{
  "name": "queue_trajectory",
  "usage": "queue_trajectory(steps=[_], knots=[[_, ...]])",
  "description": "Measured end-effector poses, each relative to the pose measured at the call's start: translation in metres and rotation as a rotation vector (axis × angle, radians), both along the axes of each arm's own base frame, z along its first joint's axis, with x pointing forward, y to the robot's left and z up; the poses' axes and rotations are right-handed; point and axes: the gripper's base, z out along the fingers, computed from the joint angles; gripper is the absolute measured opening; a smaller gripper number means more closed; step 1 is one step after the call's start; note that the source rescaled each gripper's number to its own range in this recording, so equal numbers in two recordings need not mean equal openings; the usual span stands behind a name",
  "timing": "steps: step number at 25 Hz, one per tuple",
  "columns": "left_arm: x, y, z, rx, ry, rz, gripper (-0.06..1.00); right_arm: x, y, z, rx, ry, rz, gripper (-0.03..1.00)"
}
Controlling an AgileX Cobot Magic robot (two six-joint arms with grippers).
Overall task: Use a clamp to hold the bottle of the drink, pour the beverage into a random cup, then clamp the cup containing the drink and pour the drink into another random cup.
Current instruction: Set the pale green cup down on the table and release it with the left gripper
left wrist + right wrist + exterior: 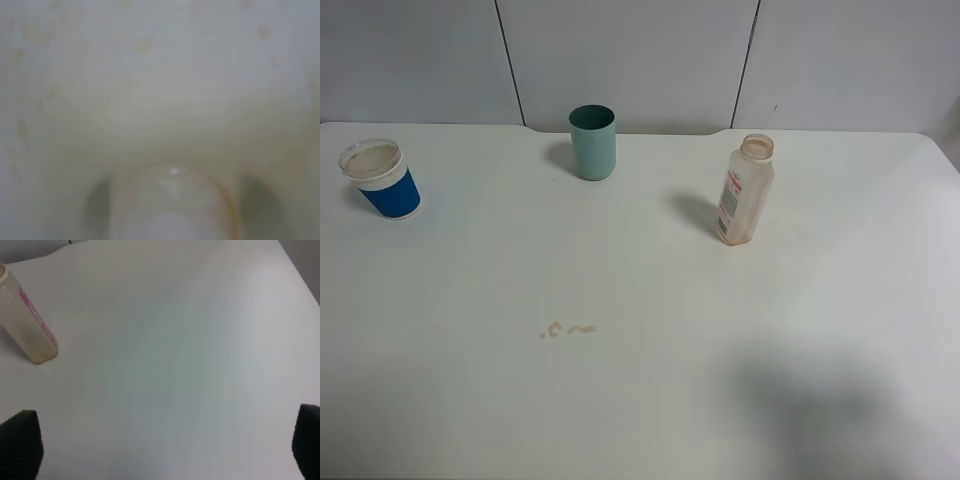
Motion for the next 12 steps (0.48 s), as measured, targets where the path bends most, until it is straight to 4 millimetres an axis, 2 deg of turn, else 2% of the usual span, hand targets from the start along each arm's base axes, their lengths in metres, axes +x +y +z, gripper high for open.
queue_trajectory(steps=[12], knots=[[-0.055, -0.032, -0.025, -0.212, -0.088, -0.006, 0.01, 0.0, 0.0, 0.0, 0.0, 0.0, 0.0, 1.0]])
